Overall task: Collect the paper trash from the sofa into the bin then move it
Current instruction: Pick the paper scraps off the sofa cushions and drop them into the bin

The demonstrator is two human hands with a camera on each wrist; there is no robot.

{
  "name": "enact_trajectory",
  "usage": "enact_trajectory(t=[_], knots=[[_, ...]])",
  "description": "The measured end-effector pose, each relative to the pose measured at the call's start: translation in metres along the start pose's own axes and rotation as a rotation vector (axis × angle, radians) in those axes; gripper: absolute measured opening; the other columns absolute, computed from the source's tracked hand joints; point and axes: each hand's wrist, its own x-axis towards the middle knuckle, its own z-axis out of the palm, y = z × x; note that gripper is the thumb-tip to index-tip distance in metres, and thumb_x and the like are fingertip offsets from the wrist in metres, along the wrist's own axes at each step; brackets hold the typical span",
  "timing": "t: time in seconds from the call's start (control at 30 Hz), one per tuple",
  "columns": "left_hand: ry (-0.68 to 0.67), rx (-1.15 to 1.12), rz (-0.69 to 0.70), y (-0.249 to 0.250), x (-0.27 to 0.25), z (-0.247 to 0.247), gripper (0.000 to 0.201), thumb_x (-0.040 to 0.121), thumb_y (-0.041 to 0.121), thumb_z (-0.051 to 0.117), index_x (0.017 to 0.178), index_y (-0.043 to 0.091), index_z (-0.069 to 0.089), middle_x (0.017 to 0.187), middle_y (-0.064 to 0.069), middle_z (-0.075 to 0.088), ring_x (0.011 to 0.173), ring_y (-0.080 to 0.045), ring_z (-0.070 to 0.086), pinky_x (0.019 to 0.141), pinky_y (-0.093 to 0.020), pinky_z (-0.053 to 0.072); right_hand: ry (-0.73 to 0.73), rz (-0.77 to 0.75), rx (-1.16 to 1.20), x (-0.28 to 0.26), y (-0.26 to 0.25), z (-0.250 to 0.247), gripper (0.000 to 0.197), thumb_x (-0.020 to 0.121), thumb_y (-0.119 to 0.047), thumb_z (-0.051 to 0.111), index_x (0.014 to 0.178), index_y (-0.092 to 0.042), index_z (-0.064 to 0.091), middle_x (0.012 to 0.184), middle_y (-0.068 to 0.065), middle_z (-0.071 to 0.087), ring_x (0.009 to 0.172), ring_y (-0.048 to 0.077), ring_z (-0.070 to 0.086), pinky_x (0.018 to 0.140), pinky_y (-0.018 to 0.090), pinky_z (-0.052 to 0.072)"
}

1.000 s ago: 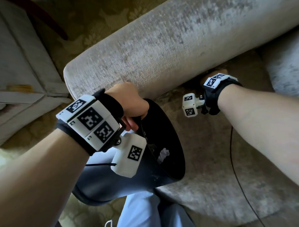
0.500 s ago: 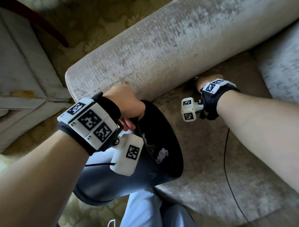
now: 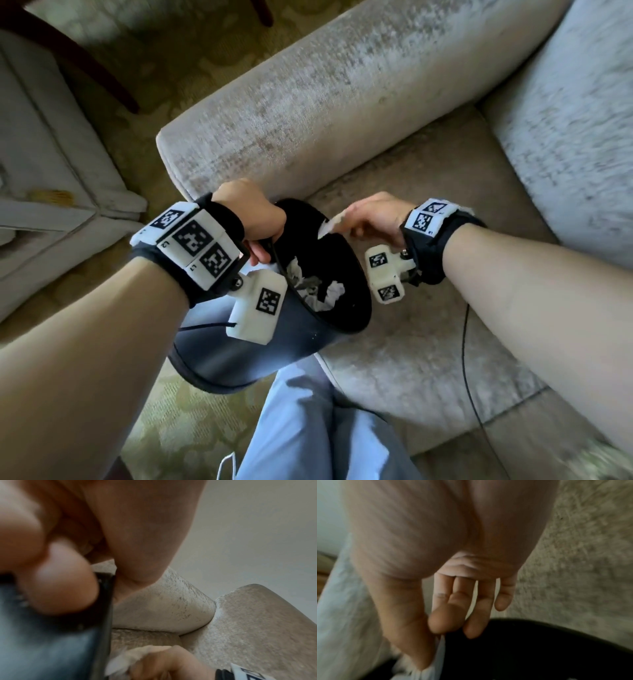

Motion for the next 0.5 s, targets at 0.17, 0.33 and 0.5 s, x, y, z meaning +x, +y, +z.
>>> enact_trajectory(t=[0.17, 0.33, 0.5], knots=[[0.040, -0.019, -0.017, -0.049, -0.020, 0.007, 0.020, 0.076, 0.002, 0.051, 0.061, -0.004, 0.062, 0.046, -0.014, 0.065, 0.038, -0.020, 0.062, 0.055, -0.032, 0.058, -0.222, 0.041, -0.248, -0.040, 0.001, 0.055, 0.019, 0.085, -0.015, 0.059, 0.098, -0.019, 0.073, 0.085, 0.004, 0.073, 0.074, 0.014, 0.066, 0.072, 0.027, 0.041], [0.040, -0.173, -0.112, -0.129, -0.039, 0.018, 0.025, 0.081, 0.003, 0.047, 0.070, -0.010, 0.064, 0.061, -0.022, 0.070, 0.055, -0.030, 0.070, 0.068, -0.044, 0.062, -0.226, 0.031, -0.380, -0.062, -0.021, 0.096, 0.024, 0.090, -0.017, 0.060, 0.111, -0.015, 0.070, 0.066, -0.009, 0.073, 0.068, 0.008, 0.063, 0.065, 0.022, 0.038], [0.105, -0.445, -0.231, -0.217, -0.055, 0.029, 0.021, 0.081, 0.003, 0.049, 0.076, -0.012, 0.062, 0.065, -0.027, 0.070, 0.059, -0.036, 0.071, 0.066, -0.049, 0.062, -0.073, -0.091, -0.391, -0.069, -0.062, 0.152, 0.024, 0.081, -0.011, 0.069, 0.101, 0.001, 0.073, 0.060, -0.001, 0.069, 0.048, 0.009, 0.058, 0.040, 0.010, 0.036]])
